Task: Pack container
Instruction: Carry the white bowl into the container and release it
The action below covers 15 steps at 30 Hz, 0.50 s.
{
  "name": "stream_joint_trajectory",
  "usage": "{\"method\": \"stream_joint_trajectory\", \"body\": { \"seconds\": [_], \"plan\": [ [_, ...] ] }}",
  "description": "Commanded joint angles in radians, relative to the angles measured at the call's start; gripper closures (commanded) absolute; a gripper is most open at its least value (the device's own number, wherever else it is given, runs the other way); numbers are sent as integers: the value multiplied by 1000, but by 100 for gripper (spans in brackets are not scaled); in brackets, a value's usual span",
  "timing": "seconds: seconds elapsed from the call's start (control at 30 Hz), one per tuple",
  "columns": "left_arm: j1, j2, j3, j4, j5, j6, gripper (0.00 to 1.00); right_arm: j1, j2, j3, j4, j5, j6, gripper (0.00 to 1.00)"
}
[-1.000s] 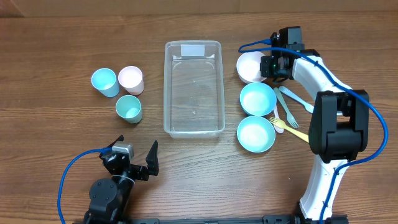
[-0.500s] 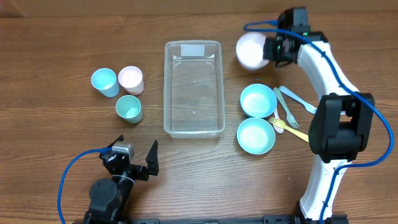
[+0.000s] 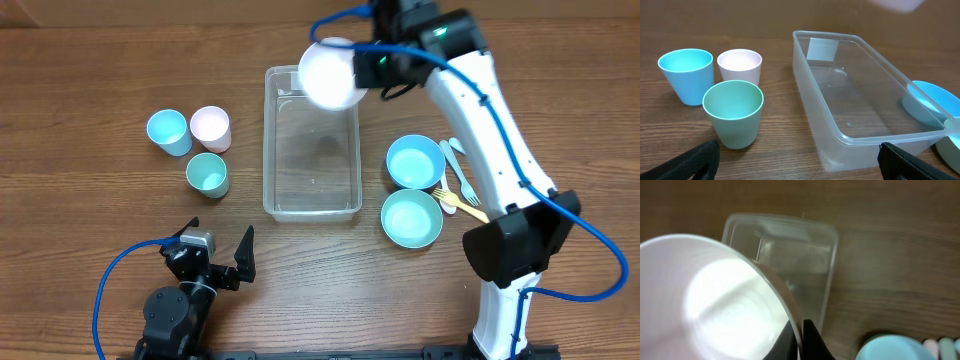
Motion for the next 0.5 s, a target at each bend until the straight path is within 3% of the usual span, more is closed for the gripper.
{"method": "stream_joint_trajectory", "body": {
  "seconds": [0.0,0.27,0.47],
  "plan": [
    [5,-5,-4,4,-3,-14,0,27,-24,-140,71,-62,2,96],
    [5,-5,-4,4,-3,-14,0,76,-20,-360,344,-6,59,96],
    [5,-5,-4,4,-3,-14,0,76,-7,-364,418,75,127,96]
  ]
}}
